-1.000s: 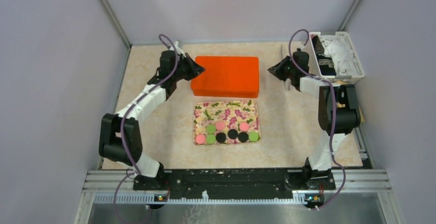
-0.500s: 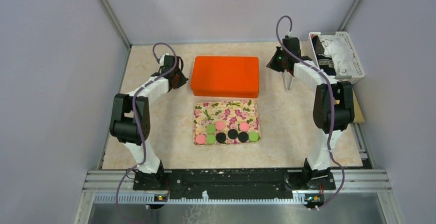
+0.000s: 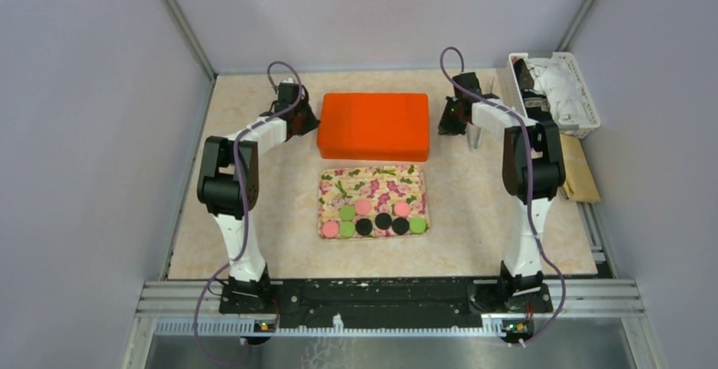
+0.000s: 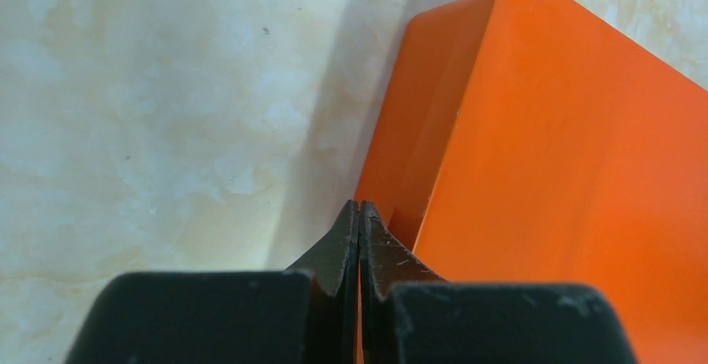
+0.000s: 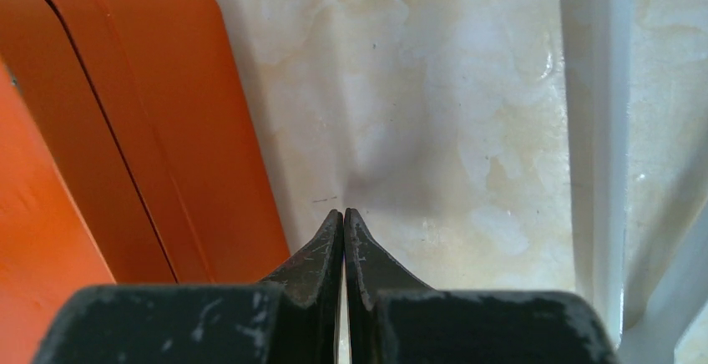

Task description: Pack the cookies

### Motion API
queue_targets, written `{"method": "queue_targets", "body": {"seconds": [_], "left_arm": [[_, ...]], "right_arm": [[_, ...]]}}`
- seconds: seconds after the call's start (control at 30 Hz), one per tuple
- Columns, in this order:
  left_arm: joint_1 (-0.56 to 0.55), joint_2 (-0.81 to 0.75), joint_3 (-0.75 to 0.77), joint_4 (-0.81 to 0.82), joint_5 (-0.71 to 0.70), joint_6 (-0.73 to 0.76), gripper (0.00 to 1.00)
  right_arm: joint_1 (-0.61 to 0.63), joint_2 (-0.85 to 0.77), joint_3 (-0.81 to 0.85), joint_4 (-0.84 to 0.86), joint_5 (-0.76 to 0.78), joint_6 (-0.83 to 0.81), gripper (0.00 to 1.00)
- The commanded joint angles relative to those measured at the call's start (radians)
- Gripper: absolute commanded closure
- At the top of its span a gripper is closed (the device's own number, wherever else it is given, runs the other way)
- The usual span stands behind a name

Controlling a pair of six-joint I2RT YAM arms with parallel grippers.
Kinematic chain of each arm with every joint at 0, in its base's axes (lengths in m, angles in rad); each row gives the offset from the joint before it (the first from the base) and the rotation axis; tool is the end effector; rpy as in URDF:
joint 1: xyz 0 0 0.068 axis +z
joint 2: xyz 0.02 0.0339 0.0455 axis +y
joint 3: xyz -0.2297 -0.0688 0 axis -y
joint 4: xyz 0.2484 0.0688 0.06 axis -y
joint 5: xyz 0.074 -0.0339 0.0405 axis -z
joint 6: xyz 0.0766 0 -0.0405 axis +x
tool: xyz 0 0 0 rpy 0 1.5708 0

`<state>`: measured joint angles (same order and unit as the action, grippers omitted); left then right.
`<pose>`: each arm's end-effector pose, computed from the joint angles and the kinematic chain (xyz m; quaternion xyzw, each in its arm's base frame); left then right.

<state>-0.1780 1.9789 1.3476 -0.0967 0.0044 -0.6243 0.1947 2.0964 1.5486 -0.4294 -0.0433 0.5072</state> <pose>0.4522 -0.0817 0.1260 -0.2011 0.8901 -0.1616 0.3758 0.4534 0.0928 0.1093 0.1425 0.9454 0.1200 0.2675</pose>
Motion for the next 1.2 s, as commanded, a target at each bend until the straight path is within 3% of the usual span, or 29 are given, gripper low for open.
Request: {"method": "queue_targets", "body": {"seconds": [0.0,0.3,0.77,1.0,1.17], "left_arm": [[-0.033,-0.039,-0.041,0.072,0.107,-0.01,1.0],[-0.064,-0.058,-0.097,0.081,0.145,-0.044,1.0],[-0.065,-0.071,-0.113,0.089,0.181,-0.038,1.0],[-0.065,-0.063,-0.118,0.089,0.193,-0.031,1.0],[-0.065,-0.052,-0.116,0.09,0.208,-0.04,1.0]], "right_arm": [[0.027,0.007,0.066,-0.01,-0.045,-0.038,1.0],[0.049,0.002,0.088,0.007,-0.186,-0.051,1.0],[0.049,-0.1,0.174,-0.199,0.417,-0.005,1.0],[0.11,-0.216,0.122,-0.141,0.501,-0.092,1.0],[0.171,-0.24,0.129,-0.151,0.45,-0.119,1.0]]}}
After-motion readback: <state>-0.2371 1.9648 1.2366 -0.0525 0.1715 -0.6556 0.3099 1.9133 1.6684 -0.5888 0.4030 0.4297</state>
